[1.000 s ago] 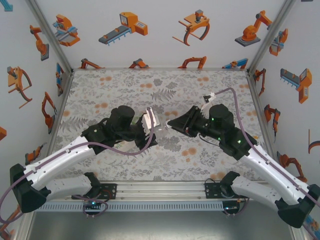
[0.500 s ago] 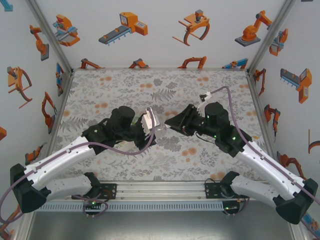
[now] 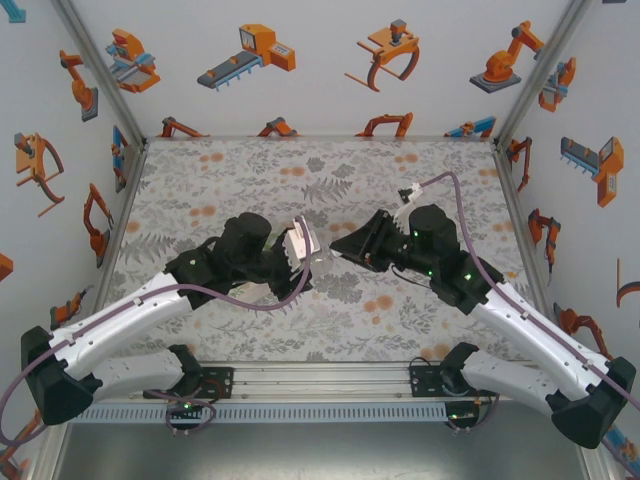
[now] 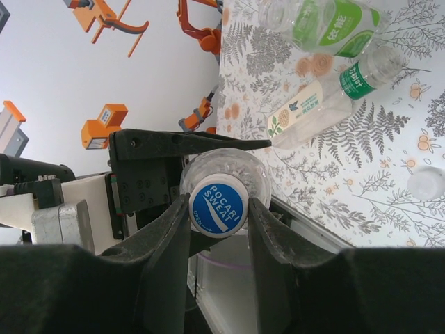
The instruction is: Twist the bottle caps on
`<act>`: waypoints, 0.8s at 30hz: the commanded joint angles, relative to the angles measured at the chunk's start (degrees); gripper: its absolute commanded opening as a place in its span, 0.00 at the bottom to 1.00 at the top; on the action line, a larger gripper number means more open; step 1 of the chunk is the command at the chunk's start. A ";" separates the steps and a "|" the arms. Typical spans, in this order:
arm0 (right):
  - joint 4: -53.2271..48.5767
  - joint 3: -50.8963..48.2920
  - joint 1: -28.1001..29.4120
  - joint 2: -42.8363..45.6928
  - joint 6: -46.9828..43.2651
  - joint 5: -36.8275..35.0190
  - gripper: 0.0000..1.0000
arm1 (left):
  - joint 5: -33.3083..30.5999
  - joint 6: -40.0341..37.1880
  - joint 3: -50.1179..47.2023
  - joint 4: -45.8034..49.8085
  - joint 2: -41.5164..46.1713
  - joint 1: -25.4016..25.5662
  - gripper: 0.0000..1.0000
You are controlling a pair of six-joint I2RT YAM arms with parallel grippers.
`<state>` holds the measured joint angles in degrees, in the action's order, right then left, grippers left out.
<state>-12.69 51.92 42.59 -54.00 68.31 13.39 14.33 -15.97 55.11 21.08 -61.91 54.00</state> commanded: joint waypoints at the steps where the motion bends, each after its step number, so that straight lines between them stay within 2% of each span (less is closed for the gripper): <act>1: -5.06 0.90 -0.31 -0.32 -4.23 -3.19 0.15 | 1.47 1.11 1.32 -4.14 1.42 0.49 0.67; 6: -11.43 4.13 -0.57 -1.58 -11.29 -7.12 0.14 | 0.83 1.70 0.64 -4.57 1.73 0.49 0.77; 12: -19.16 9.44 -2.15 -3.69 -22.68 -14.40 0.13 | -0.63 1.72 0.09 -4.81 1.97 0.24 0.79; 19: -20.75 13.29 -8.02 -7.41 -35.03 -19.80 0.14 | -1.70 6.88 -0.89 -7.22 1.51 -1.84 0.80; 24: -20.78 17.39 -13.45 -13.49 -43.08 -21.52 0.14 | -4.76 11.90 -2.27 -9.83 0.75 -4.86 0.81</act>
<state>-32.82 66.37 31.35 -65.12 33.04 -5.32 11.90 -8.88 53.98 14.31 -61.14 50.57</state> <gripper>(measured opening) 0.353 0.806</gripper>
